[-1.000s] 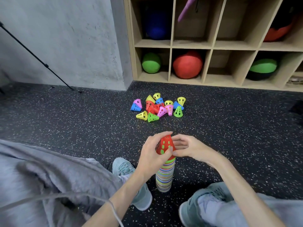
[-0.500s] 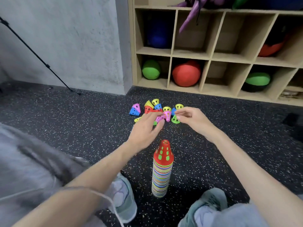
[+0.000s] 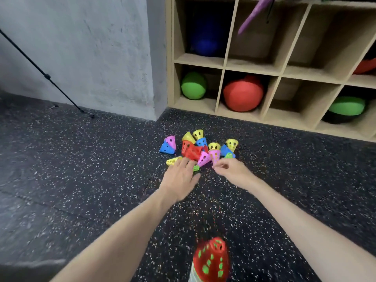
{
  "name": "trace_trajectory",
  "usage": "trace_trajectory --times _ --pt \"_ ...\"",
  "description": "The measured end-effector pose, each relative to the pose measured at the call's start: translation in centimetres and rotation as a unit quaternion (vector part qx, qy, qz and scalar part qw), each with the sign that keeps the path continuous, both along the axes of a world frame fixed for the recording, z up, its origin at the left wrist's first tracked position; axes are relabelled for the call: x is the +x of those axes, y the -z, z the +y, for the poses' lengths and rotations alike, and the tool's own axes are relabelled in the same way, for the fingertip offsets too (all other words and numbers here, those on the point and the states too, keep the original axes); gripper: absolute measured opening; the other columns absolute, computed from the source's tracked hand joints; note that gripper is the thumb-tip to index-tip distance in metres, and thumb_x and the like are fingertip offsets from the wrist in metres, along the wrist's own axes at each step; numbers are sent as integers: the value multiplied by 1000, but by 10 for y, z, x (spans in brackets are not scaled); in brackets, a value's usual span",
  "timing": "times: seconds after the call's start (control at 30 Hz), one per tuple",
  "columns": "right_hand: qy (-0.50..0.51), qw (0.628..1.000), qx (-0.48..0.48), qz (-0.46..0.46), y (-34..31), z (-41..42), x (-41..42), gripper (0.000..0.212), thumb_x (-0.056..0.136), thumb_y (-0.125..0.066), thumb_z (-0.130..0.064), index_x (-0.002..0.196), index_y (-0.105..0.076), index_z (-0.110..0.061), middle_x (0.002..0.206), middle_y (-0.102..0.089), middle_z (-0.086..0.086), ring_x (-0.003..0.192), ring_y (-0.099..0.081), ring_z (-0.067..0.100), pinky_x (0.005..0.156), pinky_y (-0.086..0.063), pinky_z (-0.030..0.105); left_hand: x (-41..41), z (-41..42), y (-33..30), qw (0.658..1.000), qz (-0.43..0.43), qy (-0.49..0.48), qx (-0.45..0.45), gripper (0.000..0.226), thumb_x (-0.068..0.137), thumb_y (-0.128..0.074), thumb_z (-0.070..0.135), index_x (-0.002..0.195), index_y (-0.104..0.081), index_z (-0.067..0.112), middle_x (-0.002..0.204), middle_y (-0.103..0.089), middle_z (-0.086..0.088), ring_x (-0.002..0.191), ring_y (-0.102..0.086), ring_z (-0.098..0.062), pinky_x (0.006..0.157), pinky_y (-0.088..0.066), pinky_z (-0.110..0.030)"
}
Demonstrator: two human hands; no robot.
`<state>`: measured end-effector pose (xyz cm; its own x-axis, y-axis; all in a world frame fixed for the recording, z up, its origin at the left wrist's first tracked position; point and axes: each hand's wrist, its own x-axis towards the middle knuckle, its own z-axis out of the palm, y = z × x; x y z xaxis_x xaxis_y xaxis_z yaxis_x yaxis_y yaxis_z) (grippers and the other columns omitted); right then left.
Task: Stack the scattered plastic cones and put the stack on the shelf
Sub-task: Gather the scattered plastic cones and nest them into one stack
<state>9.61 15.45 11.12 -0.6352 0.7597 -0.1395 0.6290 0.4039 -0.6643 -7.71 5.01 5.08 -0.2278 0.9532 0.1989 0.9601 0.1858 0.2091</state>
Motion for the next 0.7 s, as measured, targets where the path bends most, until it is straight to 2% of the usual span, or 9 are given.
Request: trace_trajectory --times 0.1,0.23,0.37,0.47,0.57,0.63,0.7 --pt "16 999 -22 -28 42 30 -4 24 103 -55 -31 117 -70 -18 109 -64 -7 102 -57 11 73 -38 25 -13 24 38 996 -61 -55 -17 52 106 -41 45 148 -41 14 145 -48 -7 130 -47 -29 107 -43 -44" --pt "26 998 -44 -46 93 62 -20 25 103 -54 -33 118 -69 -21 114 -65 -10 108 -57 10 83 -37 27 -26 48 83 991 -97 -82 -50 54 105 -44 44 149 -38 14 144 -46 -8 127 -47 -30 103 -44 -43" --pt "44 996 -73 -32 134 90 -36 22 102 -55 -30 113 -71 -21 108 -67 -9 105 -60 11 80 -37 25 -47 69 120 977 -162 -124 -67 54 103 -52 39 150 -39 14 147 -45 -8 132 -43 -30 107 -41 -42" --pt "71 992 -98 -19 160 107 -45 21 102 -56 -31 114 -70 -24 112 -68 -9 109 -62 11 83 -42 28 -66 88 139 967 -196 -154 -54 56 101 -58 36 149 -41 14 145 -46 -10 130 -44 -30 106 -43 -43" --pt "71 991 -114 -19 178 115 -55 20 102 -54 -30 116 -68 -30 105 -65 -12 98 -61 9 71 -42 21 -83 106 150 963 -210 -167 -26 55 99 -63 34 147 -44 16 138 -48 -11 124 -46 -29 103 -45 -45" --pt "67 990 -125 -14 186 116 -62 20 103 -53 -29 118 -67 -31 103 -65 -11 93 -62 12 66 -41 16 -90 113 155 955 -236 -179 1 50 97 -65 36 141 -52 18 132 -51 -9 120 -48 -26 101 -46 -41" --pt "71 988 -135 -4 193 118 -69 23 103 -53 -29 120 -67 -30 109 -66 -6 96 -64 14 68 -42 16 -93 117 161 942 -277 -189 20 43 95 -69 39 132 -61 19 124 -55 -6 113 -52 -22 97 -49 -38"
